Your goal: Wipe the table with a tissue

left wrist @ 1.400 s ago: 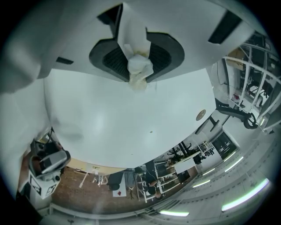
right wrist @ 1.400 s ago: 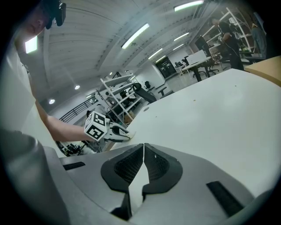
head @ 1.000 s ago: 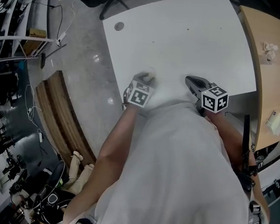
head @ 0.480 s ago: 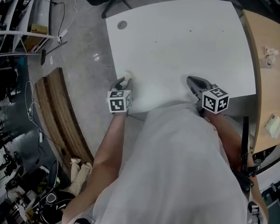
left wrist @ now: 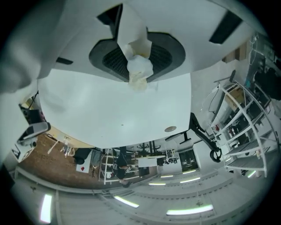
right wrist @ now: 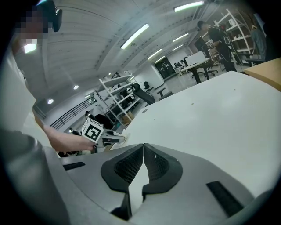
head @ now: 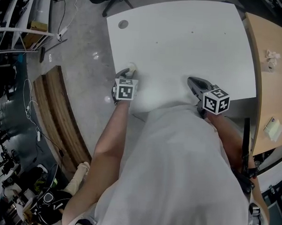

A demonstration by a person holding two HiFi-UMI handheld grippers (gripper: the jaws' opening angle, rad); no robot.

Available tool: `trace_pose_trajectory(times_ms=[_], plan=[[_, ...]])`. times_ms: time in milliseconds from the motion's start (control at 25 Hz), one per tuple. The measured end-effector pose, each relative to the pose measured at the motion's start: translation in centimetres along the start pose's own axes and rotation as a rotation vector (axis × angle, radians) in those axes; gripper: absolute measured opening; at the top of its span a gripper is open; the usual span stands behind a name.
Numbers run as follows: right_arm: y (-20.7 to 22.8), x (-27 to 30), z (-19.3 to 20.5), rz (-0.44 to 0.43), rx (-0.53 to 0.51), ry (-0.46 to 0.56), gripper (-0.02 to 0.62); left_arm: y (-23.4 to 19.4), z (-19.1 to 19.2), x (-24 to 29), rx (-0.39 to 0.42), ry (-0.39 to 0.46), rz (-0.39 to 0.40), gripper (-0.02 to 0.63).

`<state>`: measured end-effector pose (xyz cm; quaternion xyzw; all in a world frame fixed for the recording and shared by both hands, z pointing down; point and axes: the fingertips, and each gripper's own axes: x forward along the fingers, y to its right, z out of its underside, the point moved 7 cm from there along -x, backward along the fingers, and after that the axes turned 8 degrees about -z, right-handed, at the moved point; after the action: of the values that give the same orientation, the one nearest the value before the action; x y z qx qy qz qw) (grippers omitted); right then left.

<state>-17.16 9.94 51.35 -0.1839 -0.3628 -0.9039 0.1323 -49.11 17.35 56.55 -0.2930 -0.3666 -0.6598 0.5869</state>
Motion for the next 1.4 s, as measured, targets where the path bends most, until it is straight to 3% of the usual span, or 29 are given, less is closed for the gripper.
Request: trace_pose_trajectory(times_ms=[240,720,1040,1400], plan=[[0.5,-0.7,0.5,0.022,0.018,0.008,0.018,3.3,-1.7,1.0,0.077,0.012,0.014,0.120],[2.6,-5.0,0.8,0.094,0.072,0.047,0.018,4.0,-9.9,4.4,0.045,0.083,0.080,0.121],[4.7,-8.9,1.1,0.153,0.130,0.087,0.018,3.1,-14.3,8.4,0.207,0.037,0.113,0.120],[6.6,-10.9,1.9,0.163,0.172,0.096,0.018,4.5,-14.7,9.7,0.394,-0.038,0.086,0.120]])
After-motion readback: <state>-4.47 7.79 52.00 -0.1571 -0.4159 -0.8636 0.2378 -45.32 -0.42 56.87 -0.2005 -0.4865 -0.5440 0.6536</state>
